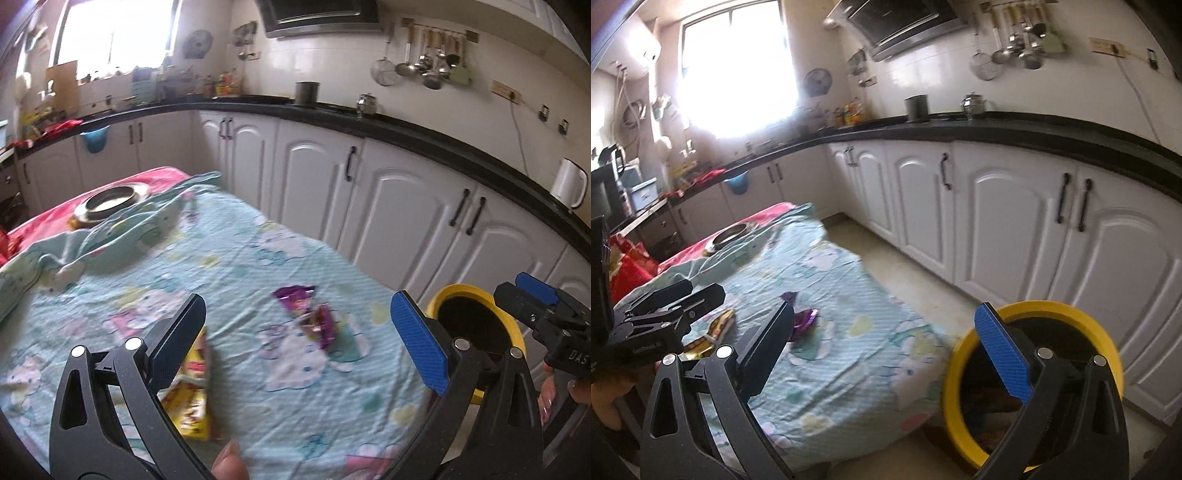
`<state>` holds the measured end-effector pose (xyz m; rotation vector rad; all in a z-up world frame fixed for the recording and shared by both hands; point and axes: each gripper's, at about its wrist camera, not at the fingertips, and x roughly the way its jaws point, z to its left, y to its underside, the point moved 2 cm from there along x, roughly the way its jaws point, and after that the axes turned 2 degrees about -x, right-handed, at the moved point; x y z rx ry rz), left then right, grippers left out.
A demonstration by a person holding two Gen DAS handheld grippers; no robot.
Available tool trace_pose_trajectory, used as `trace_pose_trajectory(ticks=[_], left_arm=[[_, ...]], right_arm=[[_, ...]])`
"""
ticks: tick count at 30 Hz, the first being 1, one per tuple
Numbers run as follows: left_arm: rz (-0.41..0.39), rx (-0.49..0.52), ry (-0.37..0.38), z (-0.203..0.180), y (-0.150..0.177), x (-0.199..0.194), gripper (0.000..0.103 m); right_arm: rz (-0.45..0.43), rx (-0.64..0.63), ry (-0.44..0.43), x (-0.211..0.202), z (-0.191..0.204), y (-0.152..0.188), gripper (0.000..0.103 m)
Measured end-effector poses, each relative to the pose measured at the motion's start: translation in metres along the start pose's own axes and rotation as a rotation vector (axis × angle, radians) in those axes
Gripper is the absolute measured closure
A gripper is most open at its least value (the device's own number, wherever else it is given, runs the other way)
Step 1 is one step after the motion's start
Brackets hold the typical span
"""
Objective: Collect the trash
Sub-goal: 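Move both open tools back over the last wrappers on the bed, then grasp the yellow-brown snack bag with the left tool while the right tool grasps the purple wrapper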
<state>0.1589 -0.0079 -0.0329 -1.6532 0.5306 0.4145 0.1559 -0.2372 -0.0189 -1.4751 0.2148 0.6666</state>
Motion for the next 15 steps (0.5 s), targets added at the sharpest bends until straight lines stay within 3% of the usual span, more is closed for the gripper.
trace_pose_trajectory(ticks=[11,15], left_arm=[[0.067,-0.066,-0.09,0.055,0.017,0.01,0.011],[0.116,-0.084,-0.104,0.072,0.025,0.019,0.011]], right_arm=[[0.105,-0.091,-0.139,0.057,0.047,-0.004,0.008],[0.165,-0.113,-0.181,0.085,0.061,-0.003,0.018]])
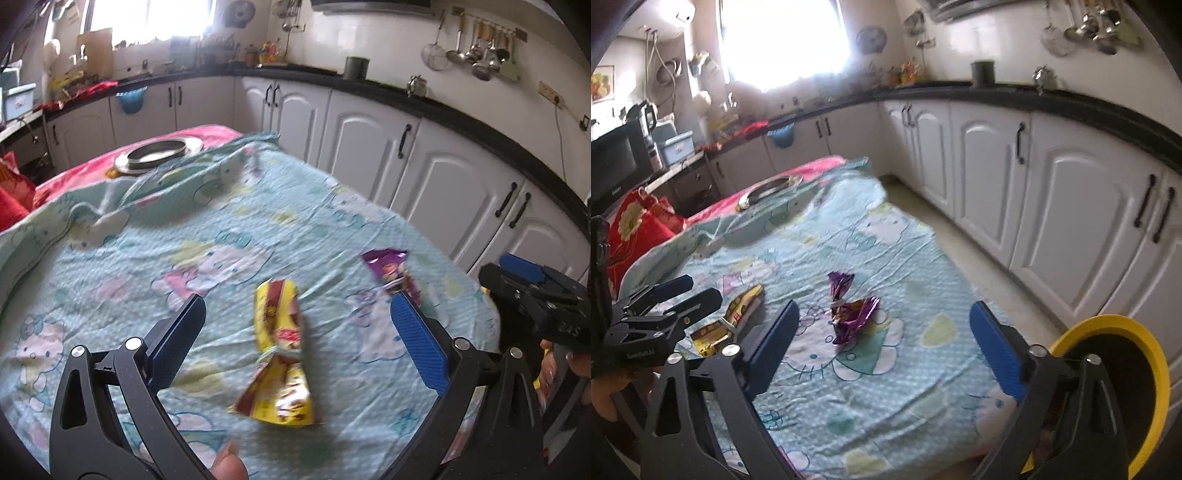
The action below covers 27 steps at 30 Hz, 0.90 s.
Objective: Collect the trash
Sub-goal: 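Grasp the yellow-brown snack bag with the left tool while the right tool grasps the purple wrapper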
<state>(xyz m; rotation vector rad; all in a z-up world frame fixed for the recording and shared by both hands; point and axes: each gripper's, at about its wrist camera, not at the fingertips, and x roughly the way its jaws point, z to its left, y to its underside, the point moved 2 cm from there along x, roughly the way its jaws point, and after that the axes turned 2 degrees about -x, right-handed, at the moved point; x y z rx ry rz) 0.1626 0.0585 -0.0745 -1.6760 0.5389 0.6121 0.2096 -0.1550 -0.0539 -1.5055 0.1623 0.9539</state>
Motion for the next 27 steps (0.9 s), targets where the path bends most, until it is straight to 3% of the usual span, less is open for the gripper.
trace_pose_trajectory(ticks=[4,9,14,16,19,22,24,27], left_arm=[[0.055,-0.005,0.013,0.01,0.007,0.012,0.011],[0.112,-0.029,0.051,0.016,0.018,0.022,0.03],[0.14,-0.046,0.084,0.017,0.024,0.028,0.037],[0.155,-0.046,0.085,0.017,0.027,0.031,0.041],[0.171,-0.044,0.084,0.017,0.032,0.036,0.046],[0.172,-0.037,0.082,0.016,0.033,0.037,0.053],[0.174,-0.035,0.074,0.017,0.034,0.038,0.067],[0.176,-0.034,0.075,0.017,0.034,0.038,0.069]], right_arm=[[0.049,-0.037,-0.037,0.027,0.008,-0.002,0.022],[0.121,-0.036,-0.079,0.059,0.011,-0.004,0.032],[0.175,-0.056,-0.094,0.086,0.016,-0.005,0.035],[0.196,-0.057,-0.096,0.097,0.019,-0.005,0.038],[0.239,-0.069,-0.1,0.112,0.022,-0.001,0.053],[0.235,-0.094,-0.073,0.116,0.024,0.004,0.059],[0.23,-0.092,-0.065,0.115,0.022,0.005,0.065],[0.222,-0.067,-0.069,0.111,0.018,0.008,0.067]])
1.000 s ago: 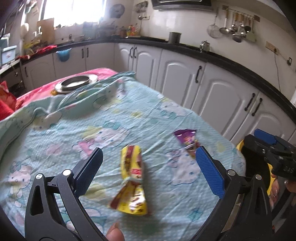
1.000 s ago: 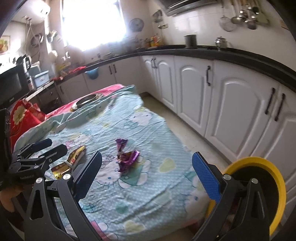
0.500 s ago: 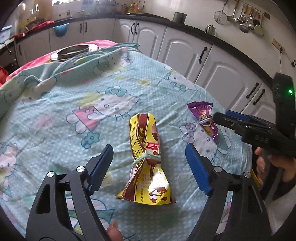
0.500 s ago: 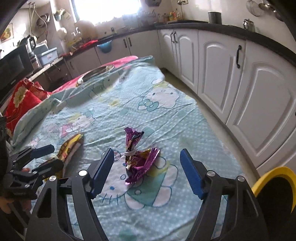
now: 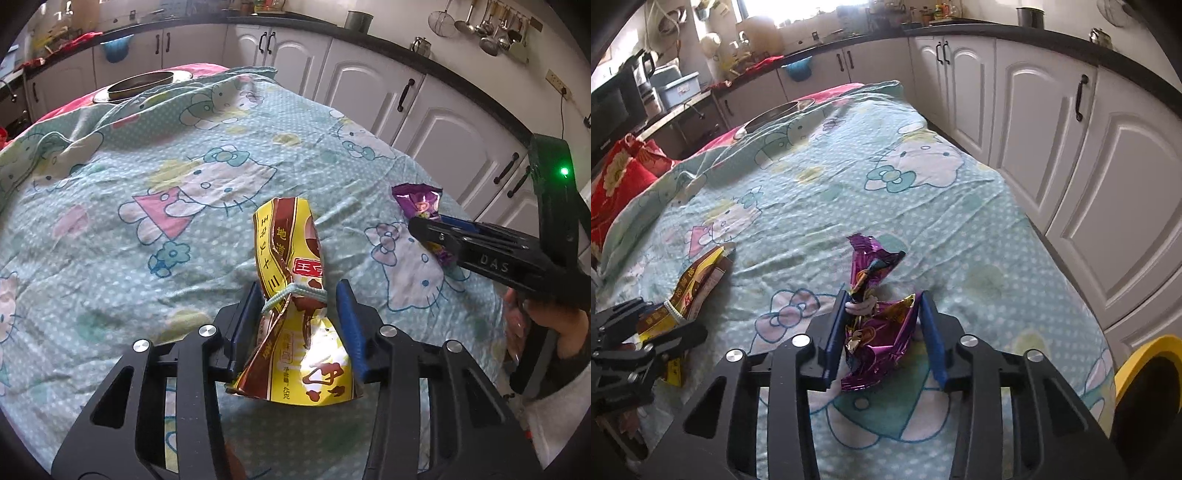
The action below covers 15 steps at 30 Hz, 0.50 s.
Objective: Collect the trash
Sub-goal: 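Grasp the yellow-brown snack bag with the left tool while the right tool grasps the purple wrapper, then carry the yellow-brown bag and purple wrapper with both tools over the yellow bin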
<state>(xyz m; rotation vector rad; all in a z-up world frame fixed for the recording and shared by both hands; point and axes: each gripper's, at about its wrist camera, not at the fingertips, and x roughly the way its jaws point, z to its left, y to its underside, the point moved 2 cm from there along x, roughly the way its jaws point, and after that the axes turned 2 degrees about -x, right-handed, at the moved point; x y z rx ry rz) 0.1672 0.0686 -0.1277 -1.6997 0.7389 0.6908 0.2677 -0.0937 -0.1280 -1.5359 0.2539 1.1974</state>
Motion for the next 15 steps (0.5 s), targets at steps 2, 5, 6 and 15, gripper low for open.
trace_pose_trajectory(ticks=[2,5,6,15], left_arm=[[-0.001,-0.001,0.003,0.0,-0.001,-0.001,0.069],[-0.003,-0.006,0.014,-0.001,0.0,-0.002,0.069],[-0.004,-0.005,0.018,-0.002,0.001,-0.004,0.069],[-0.042,0.022,0.046,-0.021,0.0,-0.021,0.069]], right_arm=[[-0.006,0.008,0.002,-0.004,0.0,0.004,0.068],[-0.013,0.022,0.003,-0.011,0.001,0.01,0.069],[-0.016,0.026,0.002,-0.014,0.002,0.013,0.069],[-0.051,0.06,-0.024,-0.043,0.003,0.038,0.07]])
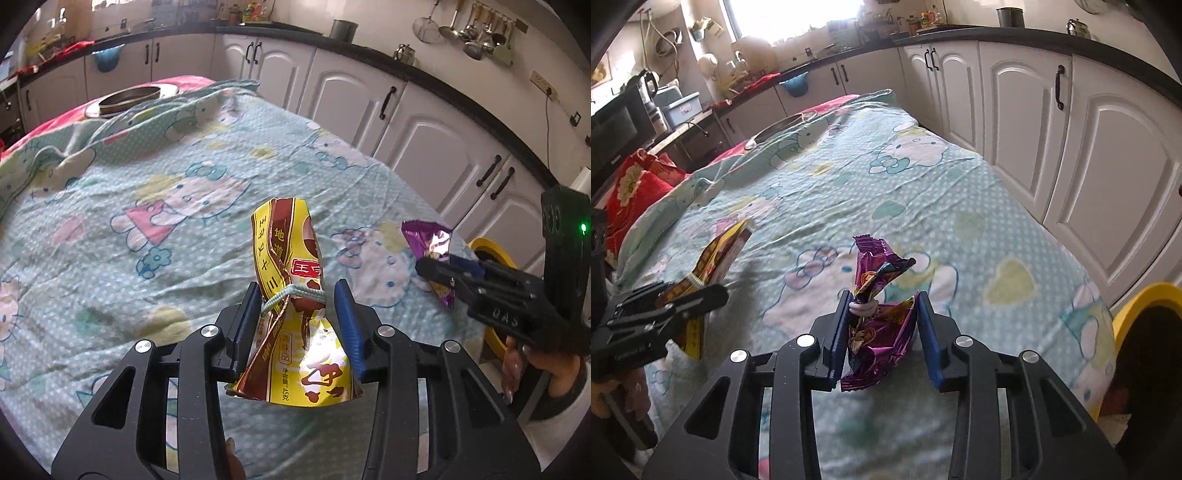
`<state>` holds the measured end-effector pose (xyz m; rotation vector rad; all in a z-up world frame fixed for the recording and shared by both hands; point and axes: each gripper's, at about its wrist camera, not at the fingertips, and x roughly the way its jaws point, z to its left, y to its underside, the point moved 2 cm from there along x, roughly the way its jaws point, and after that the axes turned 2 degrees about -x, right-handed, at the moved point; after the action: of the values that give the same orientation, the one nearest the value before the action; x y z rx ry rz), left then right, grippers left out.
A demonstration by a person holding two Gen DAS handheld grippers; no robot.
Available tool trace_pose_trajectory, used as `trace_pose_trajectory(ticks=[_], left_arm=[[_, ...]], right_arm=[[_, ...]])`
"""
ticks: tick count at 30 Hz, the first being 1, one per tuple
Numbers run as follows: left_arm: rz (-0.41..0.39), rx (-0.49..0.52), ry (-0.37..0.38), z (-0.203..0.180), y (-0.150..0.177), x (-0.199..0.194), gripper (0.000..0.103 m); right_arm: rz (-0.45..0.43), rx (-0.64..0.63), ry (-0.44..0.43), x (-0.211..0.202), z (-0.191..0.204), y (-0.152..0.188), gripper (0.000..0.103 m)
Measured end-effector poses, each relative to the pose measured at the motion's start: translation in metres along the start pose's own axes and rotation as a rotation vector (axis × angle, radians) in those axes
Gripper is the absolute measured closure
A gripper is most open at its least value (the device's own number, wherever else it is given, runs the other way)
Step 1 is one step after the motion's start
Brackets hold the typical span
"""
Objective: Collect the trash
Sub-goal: 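Carry the yellow-brown bag and purple wrapper with both tools over the yellow bin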
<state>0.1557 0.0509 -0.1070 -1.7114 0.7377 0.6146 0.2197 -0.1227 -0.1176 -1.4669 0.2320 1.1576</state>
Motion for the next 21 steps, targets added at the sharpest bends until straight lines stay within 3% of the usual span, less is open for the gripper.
trace_pose_trajectory(ticks=[6,21], left_arm=[[-0.033,0.038,0.021,-0.021,-0.004,-0.011,0.069],[-0.071,0.15,0.101,-0.091,-0.011,-0.022,0.069]], right_arm=[[-0.042,0.013,-0.008,-0.031,-0.003,0.011,0.07],[-0.125,0.053,0.064,-0.105,-0.043,0.03,0.07]])
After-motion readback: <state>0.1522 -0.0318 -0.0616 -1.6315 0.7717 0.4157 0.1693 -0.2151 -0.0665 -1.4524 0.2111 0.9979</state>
